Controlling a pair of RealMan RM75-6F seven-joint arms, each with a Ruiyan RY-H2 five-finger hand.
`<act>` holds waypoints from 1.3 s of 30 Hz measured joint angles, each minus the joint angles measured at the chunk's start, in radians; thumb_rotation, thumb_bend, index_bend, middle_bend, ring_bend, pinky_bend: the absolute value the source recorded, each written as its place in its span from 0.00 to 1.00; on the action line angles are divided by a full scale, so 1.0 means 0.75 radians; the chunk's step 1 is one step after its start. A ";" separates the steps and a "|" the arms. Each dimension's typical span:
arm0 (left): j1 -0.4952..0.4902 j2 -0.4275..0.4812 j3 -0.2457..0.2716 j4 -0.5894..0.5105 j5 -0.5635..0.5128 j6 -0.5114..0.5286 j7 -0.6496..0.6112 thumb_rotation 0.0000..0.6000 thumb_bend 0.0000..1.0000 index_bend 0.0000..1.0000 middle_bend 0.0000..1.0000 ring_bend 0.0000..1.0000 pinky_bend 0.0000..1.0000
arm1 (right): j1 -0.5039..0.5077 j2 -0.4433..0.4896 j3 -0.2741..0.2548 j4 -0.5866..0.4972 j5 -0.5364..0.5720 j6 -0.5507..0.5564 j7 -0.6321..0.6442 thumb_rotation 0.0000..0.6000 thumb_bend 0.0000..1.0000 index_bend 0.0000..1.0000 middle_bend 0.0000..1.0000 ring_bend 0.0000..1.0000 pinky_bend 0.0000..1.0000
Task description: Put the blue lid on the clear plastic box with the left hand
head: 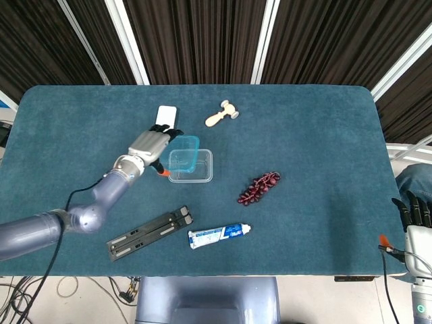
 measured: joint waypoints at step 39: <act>-0.133 -0.302 0.069 0.161 -0.353 0.175 0.162 1.00 0.28 0.14 0.33 0.00 0.05 | -0.005 0.004 0.011 -0.019 0.035 -0.003 -0.005 1.00 0.29 0.17 0.04 0.02 0.00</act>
